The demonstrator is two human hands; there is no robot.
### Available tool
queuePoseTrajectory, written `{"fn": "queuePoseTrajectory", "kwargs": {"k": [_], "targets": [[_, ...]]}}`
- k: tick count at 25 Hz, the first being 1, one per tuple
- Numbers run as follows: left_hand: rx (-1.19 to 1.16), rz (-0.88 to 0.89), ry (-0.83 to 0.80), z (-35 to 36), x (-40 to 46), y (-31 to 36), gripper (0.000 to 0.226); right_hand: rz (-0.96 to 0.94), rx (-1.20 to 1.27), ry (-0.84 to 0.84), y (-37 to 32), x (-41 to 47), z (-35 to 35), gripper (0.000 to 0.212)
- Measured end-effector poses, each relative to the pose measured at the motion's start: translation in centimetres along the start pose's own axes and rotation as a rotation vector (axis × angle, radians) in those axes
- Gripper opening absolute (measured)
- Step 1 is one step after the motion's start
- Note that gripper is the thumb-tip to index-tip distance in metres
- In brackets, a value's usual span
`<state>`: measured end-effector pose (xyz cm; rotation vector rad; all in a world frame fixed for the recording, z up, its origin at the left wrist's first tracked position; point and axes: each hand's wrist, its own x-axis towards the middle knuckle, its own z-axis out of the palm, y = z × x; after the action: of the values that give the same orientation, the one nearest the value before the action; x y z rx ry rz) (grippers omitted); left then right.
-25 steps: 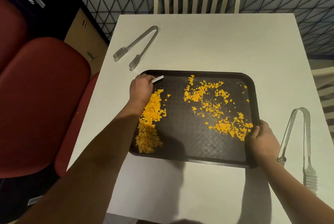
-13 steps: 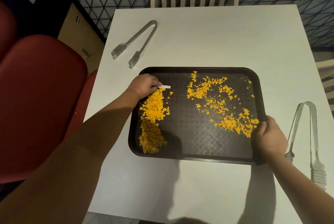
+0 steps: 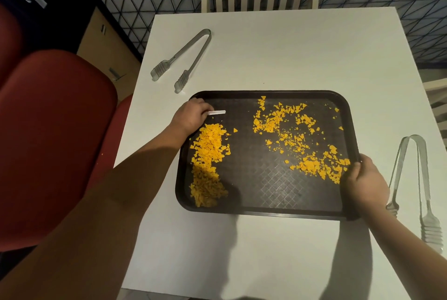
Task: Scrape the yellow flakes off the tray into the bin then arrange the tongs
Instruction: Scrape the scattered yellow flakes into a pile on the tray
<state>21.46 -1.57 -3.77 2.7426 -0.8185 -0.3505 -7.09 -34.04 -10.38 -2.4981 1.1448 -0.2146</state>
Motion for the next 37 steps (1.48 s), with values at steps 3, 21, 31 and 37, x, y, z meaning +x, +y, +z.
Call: {"fn": "queuePoseTrajectory", "kwargs": {"k": [3, 21, 31, 37], "targets": [[-0.058, -0.018, 0.015, 0.4, -0.3, -0.2, 0.025, -0.007, -0.019, 0.01, 0.0, 0.0, 0.0, 0.031], [0.253, 0.154, 0.057, -0.4, -5.0, 2.5, 0.029, -0.001, -0.012, -0.011, -0.4, -0.1, -0.4, 0.027], [-0.004, 0.175, -0.196, 0.7, -1.8, 3.1, 0.027, 0.01, 0.008, -0.015, -0.5, -0.2, -0.5, 0.028], [0.121, 0.309, -0.016, -0.4, -5.3, 0.7, 0.024, 0.005, 0.019, -0.021, -0.6, -0.2, -0.6, 0.03]]}}
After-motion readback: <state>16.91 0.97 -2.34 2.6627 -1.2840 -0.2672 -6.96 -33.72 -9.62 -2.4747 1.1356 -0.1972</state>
